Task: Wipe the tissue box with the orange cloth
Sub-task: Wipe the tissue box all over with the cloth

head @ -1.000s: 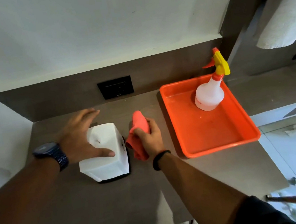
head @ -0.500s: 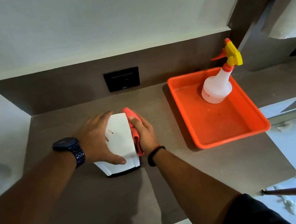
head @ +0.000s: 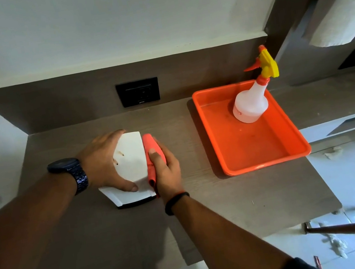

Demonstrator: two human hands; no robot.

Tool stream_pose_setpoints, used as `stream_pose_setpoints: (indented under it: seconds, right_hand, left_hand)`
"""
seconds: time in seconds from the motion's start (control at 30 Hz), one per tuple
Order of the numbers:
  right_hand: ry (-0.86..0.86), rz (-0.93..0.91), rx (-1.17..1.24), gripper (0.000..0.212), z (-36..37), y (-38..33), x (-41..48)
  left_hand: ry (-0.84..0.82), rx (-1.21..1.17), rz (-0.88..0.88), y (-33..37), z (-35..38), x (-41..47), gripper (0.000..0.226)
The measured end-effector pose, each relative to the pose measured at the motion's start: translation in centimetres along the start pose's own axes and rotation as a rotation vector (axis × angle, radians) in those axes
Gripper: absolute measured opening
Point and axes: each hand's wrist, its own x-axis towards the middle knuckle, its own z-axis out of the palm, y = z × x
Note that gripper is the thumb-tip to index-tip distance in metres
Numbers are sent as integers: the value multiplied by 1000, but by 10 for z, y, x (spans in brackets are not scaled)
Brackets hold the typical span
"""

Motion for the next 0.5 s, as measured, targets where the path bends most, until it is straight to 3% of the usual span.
stream_pose_setpoints:
  seconds: [0.13, 0.3, 0.5]
  right_hand:
    - [-40, 50, -29, 49, 13, -20, 25]
    - [-7, 187, -93, 46, 4, -5, 21]
    - [27, 91, -9, 43, -5, 17, -16]
  left_hand:
    - [14, -3, 3, 1, -1, -1, 137]
    - [-23, -24, -16, 3, -1, -1, 145]
    - [-26, -21, -18, 3, -1, -2, 146]
